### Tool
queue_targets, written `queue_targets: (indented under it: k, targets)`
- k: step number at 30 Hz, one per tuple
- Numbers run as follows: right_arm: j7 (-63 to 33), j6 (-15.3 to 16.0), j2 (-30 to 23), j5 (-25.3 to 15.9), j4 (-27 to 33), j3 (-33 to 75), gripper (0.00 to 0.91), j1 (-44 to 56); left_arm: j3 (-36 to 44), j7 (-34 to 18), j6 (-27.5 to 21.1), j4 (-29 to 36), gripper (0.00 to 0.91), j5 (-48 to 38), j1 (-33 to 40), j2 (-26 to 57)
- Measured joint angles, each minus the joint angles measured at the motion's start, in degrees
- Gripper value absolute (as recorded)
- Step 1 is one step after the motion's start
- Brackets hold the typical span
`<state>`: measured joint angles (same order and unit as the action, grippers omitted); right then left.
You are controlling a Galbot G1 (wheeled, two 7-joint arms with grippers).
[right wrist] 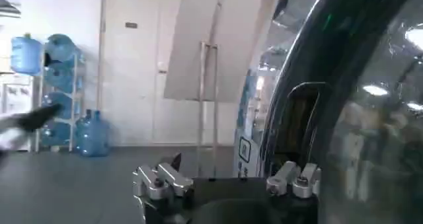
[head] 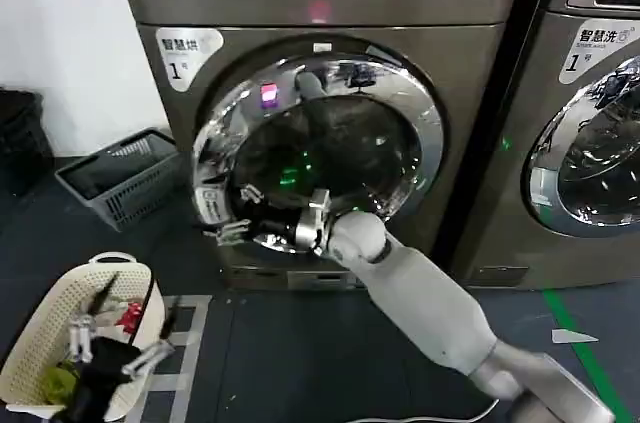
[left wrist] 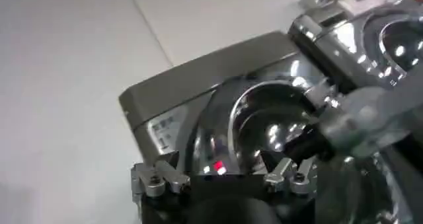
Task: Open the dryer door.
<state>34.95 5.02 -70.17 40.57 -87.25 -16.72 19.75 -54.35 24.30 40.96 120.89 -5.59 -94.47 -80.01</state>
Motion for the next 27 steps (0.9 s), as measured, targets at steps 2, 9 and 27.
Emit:
queue_targets:
  k: [2,9,27]
  targets:
    - [0.1,0.1,1.2,0.9,-1.5,-0.3,0.907,0.0,-1.5,0.5,-0.1,-0.7,0.907,0.0,0.8,0.6]
    - [0.8,0.8,5.3,4.4,-6.5,-1.3,0.907,0.5,-5.6,0.8,-0.7,-3.1,0.907,-0.3,3.1,2.3]
    - [6.8,1.0,14.0,9.4,-17.3,1.9,0.907,4.1,-6.4,1.4,-3.8,-5.0,0.907,-2.0,7.1,6.2]
